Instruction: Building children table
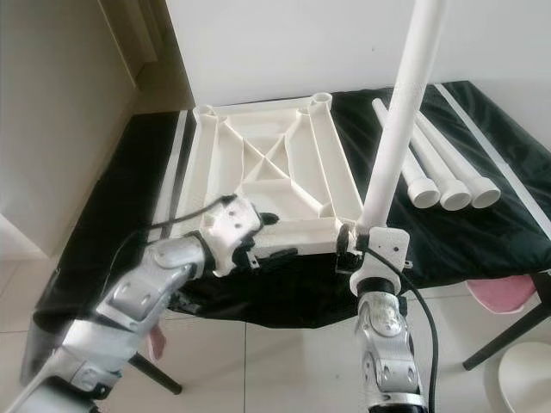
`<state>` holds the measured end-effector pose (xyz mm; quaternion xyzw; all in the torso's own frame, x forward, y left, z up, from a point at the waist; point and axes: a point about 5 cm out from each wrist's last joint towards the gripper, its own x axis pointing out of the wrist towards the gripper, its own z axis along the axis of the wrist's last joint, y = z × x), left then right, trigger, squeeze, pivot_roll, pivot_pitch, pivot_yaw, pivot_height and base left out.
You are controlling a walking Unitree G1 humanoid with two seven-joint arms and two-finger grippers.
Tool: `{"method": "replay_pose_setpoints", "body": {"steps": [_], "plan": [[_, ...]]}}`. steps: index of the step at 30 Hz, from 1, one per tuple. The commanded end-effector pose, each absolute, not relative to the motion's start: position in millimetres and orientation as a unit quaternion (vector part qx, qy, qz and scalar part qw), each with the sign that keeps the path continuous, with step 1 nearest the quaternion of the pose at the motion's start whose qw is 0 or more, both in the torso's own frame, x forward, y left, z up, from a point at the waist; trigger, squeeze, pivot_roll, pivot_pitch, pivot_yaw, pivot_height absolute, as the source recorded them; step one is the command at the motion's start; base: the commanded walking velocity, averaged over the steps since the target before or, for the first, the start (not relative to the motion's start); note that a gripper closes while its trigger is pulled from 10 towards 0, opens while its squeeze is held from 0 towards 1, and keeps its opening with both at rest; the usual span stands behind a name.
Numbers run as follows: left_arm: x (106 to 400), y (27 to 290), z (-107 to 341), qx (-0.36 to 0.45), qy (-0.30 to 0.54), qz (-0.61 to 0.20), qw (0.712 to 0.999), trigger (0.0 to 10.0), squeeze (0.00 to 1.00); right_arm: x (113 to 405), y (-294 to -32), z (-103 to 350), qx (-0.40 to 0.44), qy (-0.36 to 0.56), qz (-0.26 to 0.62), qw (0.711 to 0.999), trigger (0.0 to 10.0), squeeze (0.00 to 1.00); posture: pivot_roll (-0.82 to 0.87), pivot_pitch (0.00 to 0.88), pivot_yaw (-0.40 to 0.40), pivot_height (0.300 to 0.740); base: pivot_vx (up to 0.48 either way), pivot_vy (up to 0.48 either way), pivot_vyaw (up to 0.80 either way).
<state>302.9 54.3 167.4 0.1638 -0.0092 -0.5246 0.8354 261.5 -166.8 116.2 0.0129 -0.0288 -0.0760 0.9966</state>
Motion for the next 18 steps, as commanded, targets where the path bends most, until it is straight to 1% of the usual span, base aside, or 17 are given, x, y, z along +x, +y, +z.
{"method": "replay_pose_setpoints", "body": {"steps": [1,4,8,12,13,15,17,18], "plan": [[317,68,172,0.172,-0.008,-0.495,0.851,10.0,0.0,256,-155,110,0.019,-0.01,-0.031,0.999,10.0,0.0,-0.11,0.0,0.065,0.74,0.0,0.0,0.0],[329,79,176,0.178,-0.007,-0.464,0.868,10.0,0.0,252,-151,106,0.02,-0.003,-0.015,1.0,10.0,0.0,-0.11,0.0,0.066,0.74,0.0,0.0,0.0],[331,81,177,0.179,-0.006,-0.46,0.87,10.0,0.0,251,-151,106,0.017,-0.004,-0.013,1.0,10.0,0.0,-0.11,0.0,0.066,0.74,0.0,0.0,0.0],[338,92,177,0.188,0.0,-0.439,0.878,10.0,0.0,249,-148,102,0.021,0.006,0.007,1.0,10.0,0.0,-0.11,0.0,0.069,0.74,0.0,0.0,0.0],[343,98,176,0.198,0.006,-0.427,0.882,10.0,0.0,248,-146,101,0.02,0.011,0.02,1.0,10.0,0.0,-0.11,0.0,0.069,0.74,0.0,0.0,0.0],[343,98,176,0.198,0.006,-0.427,0.882,10.0,0.0,248,-146,101,0.02,0.011,0.02,1.0,10.0,0.0,-0.11,0.0,0.069,0.74,0.0,0.0,0.0],[350,108,174,0.225,0.017,-0.399,0.888,10.0,0.0,245,-144,98,0.019,0.017,0.037,0.999,10.0,0.0,-0.11,0.0,0.069,0.74,0.0,0.0,0.0],[360,121,171,0.253,0.029,-0.359,0.898,10.0,0.0,243,-145,97,0.018,0.02,0.041,0.999,10.0,0.0,-0.11,0.0,0.069,0.74,0.0,0.0,0.0]]}}
